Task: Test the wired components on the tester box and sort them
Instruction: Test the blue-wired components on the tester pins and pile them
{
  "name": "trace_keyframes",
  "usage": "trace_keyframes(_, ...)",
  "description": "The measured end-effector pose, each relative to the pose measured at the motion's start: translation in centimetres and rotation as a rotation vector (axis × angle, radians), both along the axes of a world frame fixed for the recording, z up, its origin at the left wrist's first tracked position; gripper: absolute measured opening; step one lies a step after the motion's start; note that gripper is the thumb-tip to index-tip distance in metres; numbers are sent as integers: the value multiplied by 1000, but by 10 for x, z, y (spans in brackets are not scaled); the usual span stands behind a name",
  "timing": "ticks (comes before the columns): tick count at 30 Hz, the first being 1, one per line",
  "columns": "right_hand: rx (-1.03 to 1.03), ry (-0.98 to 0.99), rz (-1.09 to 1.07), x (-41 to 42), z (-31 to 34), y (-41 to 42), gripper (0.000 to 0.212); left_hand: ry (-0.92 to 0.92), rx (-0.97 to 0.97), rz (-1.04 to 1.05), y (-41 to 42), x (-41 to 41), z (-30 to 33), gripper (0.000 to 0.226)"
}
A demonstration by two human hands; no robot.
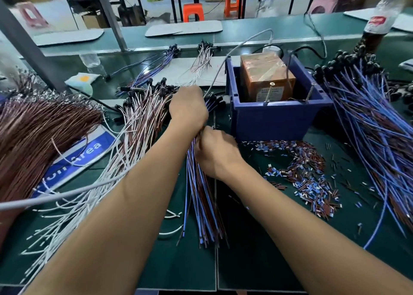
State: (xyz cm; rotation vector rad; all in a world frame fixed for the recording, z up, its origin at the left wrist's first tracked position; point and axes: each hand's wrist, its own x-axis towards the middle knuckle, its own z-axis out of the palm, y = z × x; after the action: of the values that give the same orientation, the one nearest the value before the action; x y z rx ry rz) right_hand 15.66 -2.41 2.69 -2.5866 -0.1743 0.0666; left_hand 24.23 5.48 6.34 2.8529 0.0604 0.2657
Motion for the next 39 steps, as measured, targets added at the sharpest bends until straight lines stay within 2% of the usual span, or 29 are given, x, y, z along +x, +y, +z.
trace_keyframes(4, 23, -2, 25, -2, -3, -2, 19, 67, -231, 55, 5, 1, 3, 27)
trace_keyframes(8, 70, -23, 56, -6, -2, -2, 27, 157, -658, 68, 2, 0, 12, 8)
trace_keyframes(9, 87, -6, 66, -6, -1, -4, 30, 188, -726, 63, 2, -1, 13, 12)
trace_keyframes(11, 172, 39, 68, -7, 0, -11, 39, 193, -680, 24, 3, -4, 15, 16)
trace_keyframes(14, 291, 75, 65, -9, 5, -21, 49, 87, -374, 57, 7, -8, 17, 14)
trace_keyframes(16, 327, 81, 83, -12, 6, -25, 51, 60, -355, 97, 9, -10, 17, 13)
trace_keyframes(17, 346, 81, 91, -13, 6, -26, 50, 64, -420, 113, 8, -11, 17, 13)
trace_keyframes(19, 370, 86, 95, -15, 6, -29, 47, 122, -682, 134, 5, -15, 18, 11)
trace_keyframes(21, 367, 90, 87, -17, 5, -29, 47, 157, -904, 175, 3, -17, 18, 19)
trace_keyframes(24, 370, 94, 71, -18, 3, -30, 48, 114, -959, 229, 6, -15, 19, 19)
trace_keyframes(27, 424, 97, 37, -19, -1, -31, 45, 70, -1035, 248, 7, -19, 25, 33)
trace_keyframes(29, 460, 109, 19, -20, -2, -31, 42, 62, -1220, 228, 2, -25, 31, 27)
trace_keyframes(32, 605, 133, 111, -22, 1, -31, 41, 82, -1507, 237, -2, -33, 44, 22)
trace_keyframes(34, 712, 142, 194, -25, 7, -34, 40, 35, -1655, 218, -4, -40, 55, 22)
trace_keyframes(39, 965, 164, 290, -32, 29, -63, 33, -216, -1967, 108, -7, -52, 81, 30)
